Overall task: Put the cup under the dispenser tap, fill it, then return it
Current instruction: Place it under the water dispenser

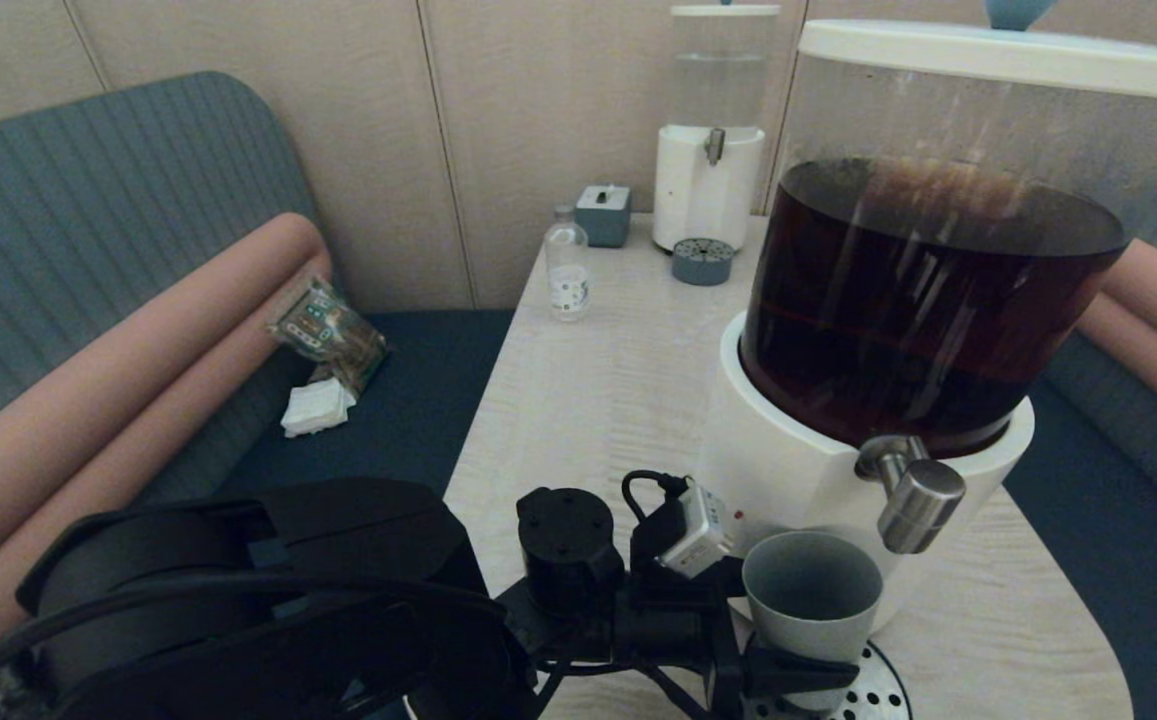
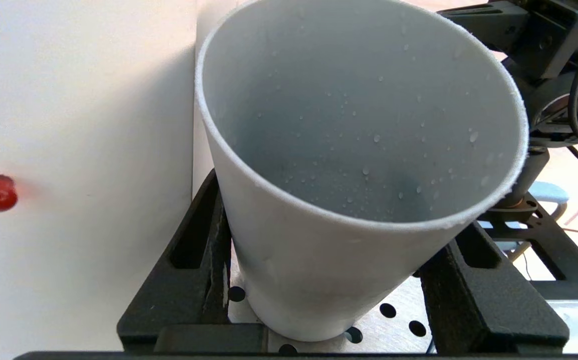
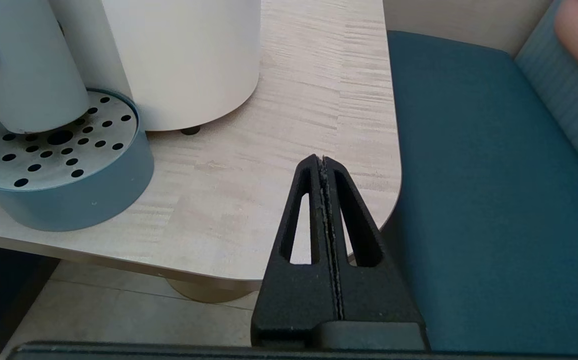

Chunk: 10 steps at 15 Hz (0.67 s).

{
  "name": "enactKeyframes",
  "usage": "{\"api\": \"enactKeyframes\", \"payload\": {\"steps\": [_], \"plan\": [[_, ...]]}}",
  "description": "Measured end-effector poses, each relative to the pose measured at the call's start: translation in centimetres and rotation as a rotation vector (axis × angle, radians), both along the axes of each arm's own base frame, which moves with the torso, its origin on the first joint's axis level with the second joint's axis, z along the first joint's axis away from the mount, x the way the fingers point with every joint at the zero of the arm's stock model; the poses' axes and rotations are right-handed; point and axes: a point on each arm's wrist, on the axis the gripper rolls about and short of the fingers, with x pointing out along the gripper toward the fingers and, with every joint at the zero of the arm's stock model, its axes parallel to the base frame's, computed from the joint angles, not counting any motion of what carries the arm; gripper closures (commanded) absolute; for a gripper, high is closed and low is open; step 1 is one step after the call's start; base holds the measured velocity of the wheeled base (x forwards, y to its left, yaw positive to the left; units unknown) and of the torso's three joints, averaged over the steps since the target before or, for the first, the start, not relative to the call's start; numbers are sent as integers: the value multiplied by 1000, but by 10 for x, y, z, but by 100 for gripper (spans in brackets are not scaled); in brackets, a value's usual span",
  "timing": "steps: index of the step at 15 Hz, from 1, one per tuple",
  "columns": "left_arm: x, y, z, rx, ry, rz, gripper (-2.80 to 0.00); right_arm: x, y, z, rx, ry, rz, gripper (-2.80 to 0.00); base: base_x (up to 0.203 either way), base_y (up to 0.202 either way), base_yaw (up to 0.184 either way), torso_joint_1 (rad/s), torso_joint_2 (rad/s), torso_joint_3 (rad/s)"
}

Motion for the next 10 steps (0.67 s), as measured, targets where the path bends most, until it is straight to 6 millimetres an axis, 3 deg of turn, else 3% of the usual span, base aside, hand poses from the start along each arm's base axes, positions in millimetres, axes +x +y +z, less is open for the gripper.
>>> {"api": "enactKeyframes", "payload": {"steps": [1,10], "plan": [[0,0,0,0,0,0,-280,0,0,0,0,0,0,0,0,0,0,0,0,0],[-1,0,0,2,14,-4,-280,0,0,0,0,0,0,0,0,0,0,0,0,0]]}}
